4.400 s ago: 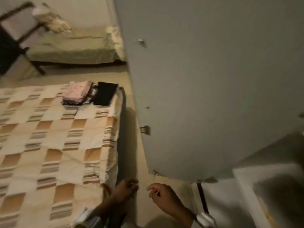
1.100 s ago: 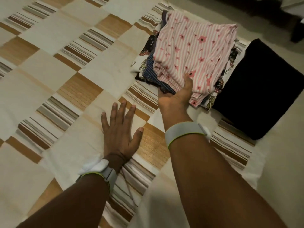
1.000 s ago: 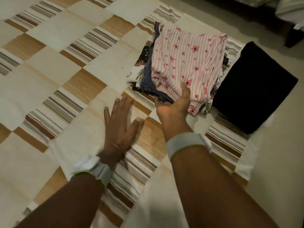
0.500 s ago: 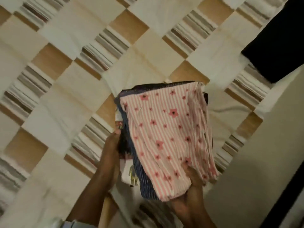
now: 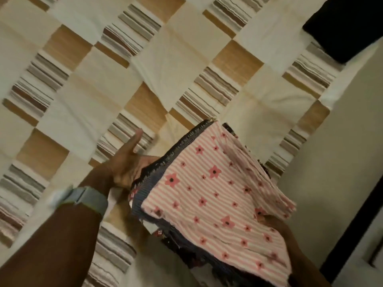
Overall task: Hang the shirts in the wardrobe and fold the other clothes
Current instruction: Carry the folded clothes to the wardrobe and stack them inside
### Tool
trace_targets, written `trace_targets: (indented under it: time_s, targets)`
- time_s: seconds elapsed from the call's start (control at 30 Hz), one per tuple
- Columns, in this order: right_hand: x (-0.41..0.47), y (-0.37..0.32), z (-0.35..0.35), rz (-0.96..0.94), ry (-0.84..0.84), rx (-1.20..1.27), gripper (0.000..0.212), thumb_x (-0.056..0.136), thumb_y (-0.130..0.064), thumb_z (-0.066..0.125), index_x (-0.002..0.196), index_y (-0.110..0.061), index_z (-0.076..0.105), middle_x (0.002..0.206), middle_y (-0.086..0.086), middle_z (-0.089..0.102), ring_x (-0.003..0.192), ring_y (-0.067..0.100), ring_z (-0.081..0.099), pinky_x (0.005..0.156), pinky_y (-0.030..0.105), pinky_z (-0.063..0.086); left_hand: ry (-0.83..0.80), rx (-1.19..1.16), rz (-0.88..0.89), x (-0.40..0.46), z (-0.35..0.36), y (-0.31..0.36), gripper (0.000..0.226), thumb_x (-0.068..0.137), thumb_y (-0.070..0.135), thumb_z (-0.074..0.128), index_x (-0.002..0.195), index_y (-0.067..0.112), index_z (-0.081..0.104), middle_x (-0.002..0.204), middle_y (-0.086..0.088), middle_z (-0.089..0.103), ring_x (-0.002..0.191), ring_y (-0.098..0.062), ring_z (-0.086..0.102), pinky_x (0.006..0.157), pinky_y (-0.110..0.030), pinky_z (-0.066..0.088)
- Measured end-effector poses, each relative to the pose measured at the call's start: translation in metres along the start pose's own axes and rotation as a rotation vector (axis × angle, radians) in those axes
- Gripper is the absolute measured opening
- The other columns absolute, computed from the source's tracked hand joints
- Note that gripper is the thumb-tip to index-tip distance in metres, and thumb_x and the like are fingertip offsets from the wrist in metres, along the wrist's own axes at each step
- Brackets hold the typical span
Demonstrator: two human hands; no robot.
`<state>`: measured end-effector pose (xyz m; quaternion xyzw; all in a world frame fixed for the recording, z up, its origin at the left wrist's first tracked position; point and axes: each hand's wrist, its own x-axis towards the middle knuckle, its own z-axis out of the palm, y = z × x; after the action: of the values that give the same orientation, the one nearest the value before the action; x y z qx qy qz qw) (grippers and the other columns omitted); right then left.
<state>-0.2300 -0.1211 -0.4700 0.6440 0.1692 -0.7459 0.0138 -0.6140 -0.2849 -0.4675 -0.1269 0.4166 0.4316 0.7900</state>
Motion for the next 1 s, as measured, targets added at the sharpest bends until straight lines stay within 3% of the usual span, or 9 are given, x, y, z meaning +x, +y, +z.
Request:
trace_targets:
  time_s: [0.13,0.23,0.3,0.37,0.53,0.77,0.87,0.93,1.0]
  targets:
    - [-0.028,0.018,0.009,-0.101,0.013,0.205,0.030,0.107,-0.007,0.044,0.101,-0.015,0.072,0.097,0.011,0.078,0.091,0.019,0.077,0.058,0.021,0.060,0.019,0.403,-0.007,-0.006,0.033,-0.011,0.109,0.047,0.081,0.086,0.132,0.015,0.068,0.131,-0.012,0.070,0.112,-0.030,0.072,0.084,-0.039,0.062]
    - [-0.045,0.053,0.024,-0.149,-0.196,0.306,0.045,0.106,-0.021,0.039,0.100,-0.004,0.080,0.109,0.021,0.076,0.094,0.029,0.077,0.075,0.043,0.064,0.105,0.694,0.056,-0.008,0.049,-0.051,0.074,0.069,0.057,0.089,0.130,0.023,0.067,0.127,0.000,0.074,0.116,-0.024,0.071,0.099,-0.041,0.057]
    - [-0.047,0.067,0.036,-0.141,-0.251,0.315,0.046,0.094,-0.032,0.052,0.108,0.002,0.078,0.119,0.027,0.071,0.108,0.033,0.072,0.092,0.049,0.059,0.225,0.703,0.136,-0.001,0.049,-0.071,0.057,0.078,0.037,0.088,0.130,0.021,0.069,0.125,-0.001,0.075,0.113,-0.026,0.072,0.106,-0.048,0.053]
    - [-0.052,0.080,0.039,-0.218,-0.188,0.322,0.049,0.074,-0.042,0.070,0.107,-0.008,0.082,0.117,0.020,0.074,0.105,0.033,0.074,0.087,0.050,0.062,0.346,0.681,0.227,-0.005,0.043,-0.092,0.046,0.083,0.026,0.086,0.125,0.020,0.071,0.118,0.001,0.077,0.106,-0.023,0.074,0.104,-0.048,0.055]
    - [-0.067,0.112,0.040,-0.308,-0.242,0.347,0.051,0.097,-0.041,0.055,0.132,-0.005,0.067,0.130,0.023,0.068,0.112,0.040,0.070,0.088,0.054,0.061,0.396,0.526,0.311,-0.036,0.025,-0.157,0.051,0.082,0.024,0.083,0.130,0.023,0.066,0.121,0.003,0.076,0.109,-0.020,0.073,0.098,-0.041,0.056]
    - [-0.087,0.181,0.010,-0.188,-0.259,0.295,0.104,0.053,-0.030,0.099,0.143,-0.007,0.053,0.138,0.025,0.062,0.127,0.046,0.060,0.109,0.064,0.045,0.435,0.485,0.413,-0.075,0.023,-0.243,0.053,0.070,0.024,0.080,0.121,0.026,0.068,0.115,0.006,0.078,0.105,-0.017,0.074,0.089,-0.035,0.057]
    - [-0.096,0.217,-0.019,-0.159,-0.244,0.415,0.062,0.080,-0.023,0.078,0.138,-0.008,0.060,0.132,0.022,0.067,0.118,0.043,0.067,0.090,0.058,0.059,0.399,0.546,0.399,-0.078,0.031,-0.277,0.063,0.064,0.029,0.087,0.124,0.019,0.069,0.119,-0.001,0.077,0.110,-0.023,0.073,0.092,-0.039,0.056]
    - [-0.108,0.243,-0.049,-0.199,-0.292,0.514,0.029,0.098,-0.017,0.054,0.110,-0.011,0.080,0.114,0.017,0.076,0.100,0.036,0.075,0.072,0.047,0.063,0.368,0.594,0.383,-0.073,0.043,-0.308,0.063,0.066,0.029,0.087,0.125,0.019,0.069,0.119,-0.001,0.077,0.110,-0.022,0.073,0.093,-0.039,0.056]
    - [-0.124,0.264,-0.074,-0.217,-0.231,0.545,0.053,0.106,-0.017,0.034,0.091,-0.016,0.085,0.105,0.013,0.078,0.091,0.031,0.077,0.066,0.041,0.063,0.317,0.633,0.358,-0.065,0.056,-0.333,0.056,0.073,0.023,0.083,0.127,0.019,0.068,0.120,-0.001,0.076,0.111,-0.022,0.073,0.093,-0.038,0.056]
